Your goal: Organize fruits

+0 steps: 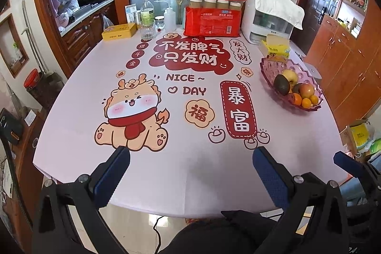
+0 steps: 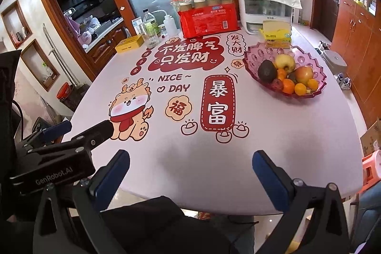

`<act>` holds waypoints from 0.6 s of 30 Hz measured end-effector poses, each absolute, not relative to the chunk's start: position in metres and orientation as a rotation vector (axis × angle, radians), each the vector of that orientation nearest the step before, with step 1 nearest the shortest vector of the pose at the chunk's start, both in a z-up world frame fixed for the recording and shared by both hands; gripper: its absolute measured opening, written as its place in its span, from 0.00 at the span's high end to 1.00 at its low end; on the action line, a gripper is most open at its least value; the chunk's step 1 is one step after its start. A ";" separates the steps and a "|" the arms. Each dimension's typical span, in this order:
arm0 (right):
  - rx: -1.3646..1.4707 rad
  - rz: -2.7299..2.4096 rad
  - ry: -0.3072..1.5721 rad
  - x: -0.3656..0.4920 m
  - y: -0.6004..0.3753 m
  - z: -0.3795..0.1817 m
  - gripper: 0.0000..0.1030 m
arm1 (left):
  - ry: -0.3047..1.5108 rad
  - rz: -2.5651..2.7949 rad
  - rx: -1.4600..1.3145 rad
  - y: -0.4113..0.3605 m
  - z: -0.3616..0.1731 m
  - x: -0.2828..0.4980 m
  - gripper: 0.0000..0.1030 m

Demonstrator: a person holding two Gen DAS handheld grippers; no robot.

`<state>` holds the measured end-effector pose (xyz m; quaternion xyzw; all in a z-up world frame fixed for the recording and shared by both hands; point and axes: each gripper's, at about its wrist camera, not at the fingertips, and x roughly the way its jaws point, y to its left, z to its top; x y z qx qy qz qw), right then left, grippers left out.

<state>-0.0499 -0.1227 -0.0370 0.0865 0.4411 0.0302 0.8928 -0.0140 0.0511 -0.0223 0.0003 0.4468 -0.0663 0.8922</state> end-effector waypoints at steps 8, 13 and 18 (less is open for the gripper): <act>0.180 0.063 0.908 -0.046 -0.127 -0.035 0.00 | 0.914 -0.138 0.011 0.046 -0.019 -0.010 0.01; 0.179 0.062 0.900 -0.044 -0.129 -0.033 0.00 | 0.904 -0.139 0.019 0.043 -0.018 -0.008 0.01; 0.183 0.063 0.896 -0.042 -0.131 -0.032 0.00 | 0.899 -0.138 0.025 0.041 -0.017 -0.007 0.01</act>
